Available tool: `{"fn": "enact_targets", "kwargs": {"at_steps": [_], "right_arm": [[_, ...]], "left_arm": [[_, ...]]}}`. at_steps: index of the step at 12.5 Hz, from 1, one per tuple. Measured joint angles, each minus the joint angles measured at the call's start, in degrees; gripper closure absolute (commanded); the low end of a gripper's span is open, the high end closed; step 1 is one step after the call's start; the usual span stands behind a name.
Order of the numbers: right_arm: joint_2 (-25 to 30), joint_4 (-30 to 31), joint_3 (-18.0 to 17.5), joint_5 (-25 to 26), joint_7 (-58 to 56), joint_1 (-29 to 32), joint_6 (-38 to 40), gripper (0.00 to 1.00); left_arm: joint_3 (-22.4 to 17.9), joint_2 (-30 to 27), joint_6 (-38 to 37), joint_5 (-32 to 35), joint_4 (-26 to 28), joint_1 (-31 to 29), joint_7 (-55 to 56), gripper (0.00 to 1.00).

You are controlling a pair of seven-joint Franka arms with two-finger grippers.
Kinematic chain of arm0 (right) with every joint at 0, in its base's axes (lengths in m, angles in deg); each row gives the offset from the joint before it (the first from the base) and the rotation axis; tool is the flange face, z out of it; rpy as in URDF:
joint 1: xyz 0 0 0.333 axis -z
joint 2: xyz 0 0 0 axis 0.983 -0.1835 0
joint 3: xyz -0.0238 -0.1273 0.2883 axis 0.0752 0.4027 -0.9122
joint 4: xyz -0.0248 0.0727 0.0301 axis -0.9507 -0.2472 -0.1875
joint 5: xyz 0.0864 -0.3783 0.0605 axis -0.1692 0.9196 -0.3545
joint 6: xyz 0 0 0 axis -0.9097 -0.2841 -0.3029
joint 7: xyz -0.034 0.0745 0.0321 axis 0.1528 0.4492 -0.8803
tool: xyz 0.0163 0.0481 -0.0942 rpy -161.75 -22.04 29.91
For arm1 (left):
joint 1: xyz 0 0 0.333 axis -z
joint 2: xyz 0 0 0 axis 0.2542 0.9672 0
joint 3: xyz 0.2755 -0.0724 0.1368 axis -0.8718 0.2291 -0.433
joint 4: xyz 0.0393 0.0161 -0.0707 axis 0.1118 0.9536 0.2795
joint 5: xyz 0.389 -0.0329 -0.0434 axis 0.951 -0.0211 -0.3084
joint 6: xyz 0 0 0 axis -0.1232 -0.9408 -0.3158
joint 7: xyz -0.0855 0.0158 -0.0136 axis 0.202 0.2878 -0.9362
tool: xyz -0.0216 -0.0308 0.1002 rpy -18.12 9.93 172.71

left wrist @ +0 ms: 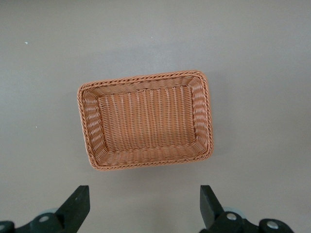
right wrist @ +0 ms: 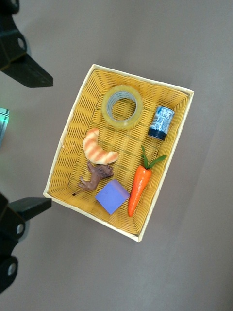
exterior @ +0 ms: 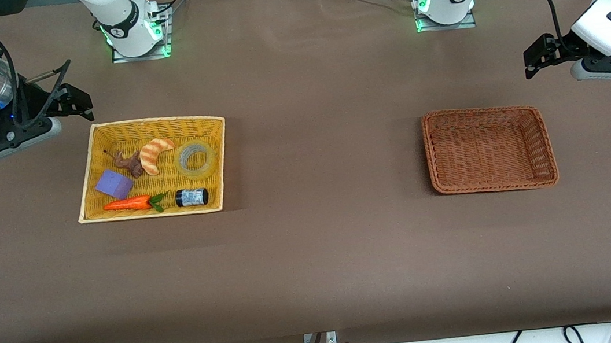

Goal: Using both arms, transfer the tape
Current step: 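Move the right gripper over the tape roll in the yellow tray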

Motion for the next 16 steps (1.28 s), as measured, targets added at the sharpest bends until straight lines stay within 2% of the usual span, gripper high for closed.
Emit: {"fn": "enact_targets", "kwargs": {"at_steps": [7, 16], "right_arm": [[-0.01, 0.07, 0.00, 0.02, -0.01, 0.00, 0.09, 0.00], [-0.50, 3.47, -0.92, 0.06, 0.36, -0.03, -0.40, 0.00]], "left_arm": [[0.00, 0.00, 0.00, 0.00, 0.00, 0.00, 0.00, 0.00], [0.00, 0.00, 0.00, 0.00, -0.02, 0.00, 0.00, 0.00]]}}
